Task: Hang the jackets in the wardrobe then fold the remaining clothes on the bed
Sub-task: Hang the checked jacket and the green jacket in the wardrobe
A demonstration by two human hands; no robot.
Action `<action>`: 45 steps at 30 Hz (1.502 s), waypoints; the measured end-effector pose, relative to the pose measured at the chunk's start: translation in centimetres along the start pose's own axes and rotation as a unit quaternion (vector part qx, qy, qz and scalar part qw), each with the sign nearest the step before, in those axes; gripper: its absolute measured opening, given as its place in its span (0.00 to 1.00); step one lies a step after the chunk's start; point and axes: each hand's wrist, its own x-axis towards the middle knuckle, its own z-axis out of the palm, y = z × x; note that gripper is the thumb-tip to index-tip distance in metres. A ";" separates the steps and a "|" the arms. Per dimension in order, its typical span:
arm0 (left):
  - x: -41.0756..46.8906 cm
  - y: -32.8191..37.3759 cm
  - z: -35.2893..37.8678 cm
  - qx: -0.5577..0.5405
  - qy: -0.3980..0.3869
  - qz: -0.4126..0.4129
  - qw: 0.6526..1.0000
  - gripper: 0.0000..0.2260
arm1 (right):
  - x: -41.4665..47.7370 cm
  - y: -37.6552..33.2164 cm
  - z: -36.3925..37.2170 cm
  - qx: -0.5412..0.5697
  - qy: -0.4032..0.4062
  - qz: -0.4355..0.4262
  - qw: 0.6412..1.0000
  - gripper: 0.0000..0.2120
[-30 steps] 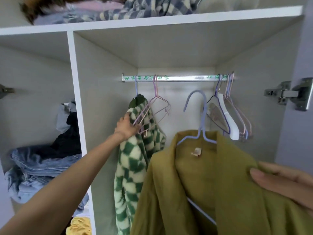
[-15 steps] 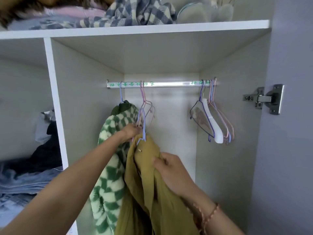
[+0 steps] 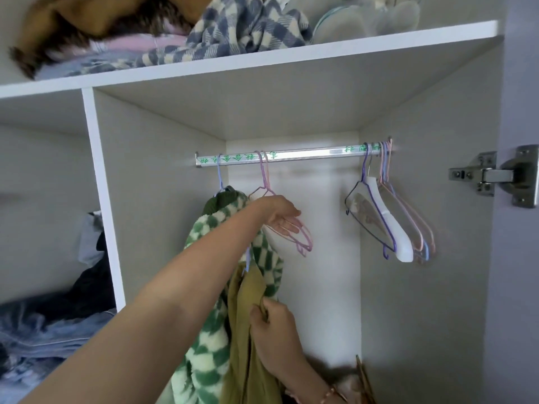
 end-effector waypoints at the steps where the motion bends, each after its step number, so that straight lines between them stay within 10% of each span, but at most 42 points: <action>1: 0.3 0.1 0.7 -0.034 0.009 0.004 0.999 0.07 | 0.5 -0.1 0.4 -0.003 0.010 -0.001 1.000 0.20; 6: 0.8 1.2 3.2 -0.178 0.004 -0.005 0.984 0.11 | 2.7 -0.3 0.8 -0.006 0.041 -0.018 0.999 0.20; 15: -1.4 3.0 4.8 -0.049 -0.087 0.037 0.994 0.11 | 7.9 -0.6 -2.4 -0.005 0.079 -0.062 0.995 0.19; 17: -2.0 2.5 3.1 0.080 0.052 0.148 0.984 0.10 | 8.6 -1.0 -3.3 -0.007 0.091 -0.066 0.994 0.19; 20: -4.1 0.1 -0.5 0.109 0.353 0.317 0.873 0.10 | 10.3 -2.4 -4.2 0.000 0.123 -0.073 0.990 0.19; 23: -5.3 -4.1 -4.0 0.187 0.491 0.269 0.808 0.13 | 13.2 -4.7 -4.2 -0.002 0.129 -0.099 0.987 0.18; 28: -5.0 -11.2 -7.0 0.258 0.419 0.098 0.865 0.13 | 17.9 -6.8 -2.3 -0.072 0.032 -0.086 0.993 0.14; 45: -7.3 -17.8 -8.0 0.272 0.358 0.103 0.887 0.18 | 23.3 -2.8 6.5 0.006 -0.049 0.043 0.998 0.10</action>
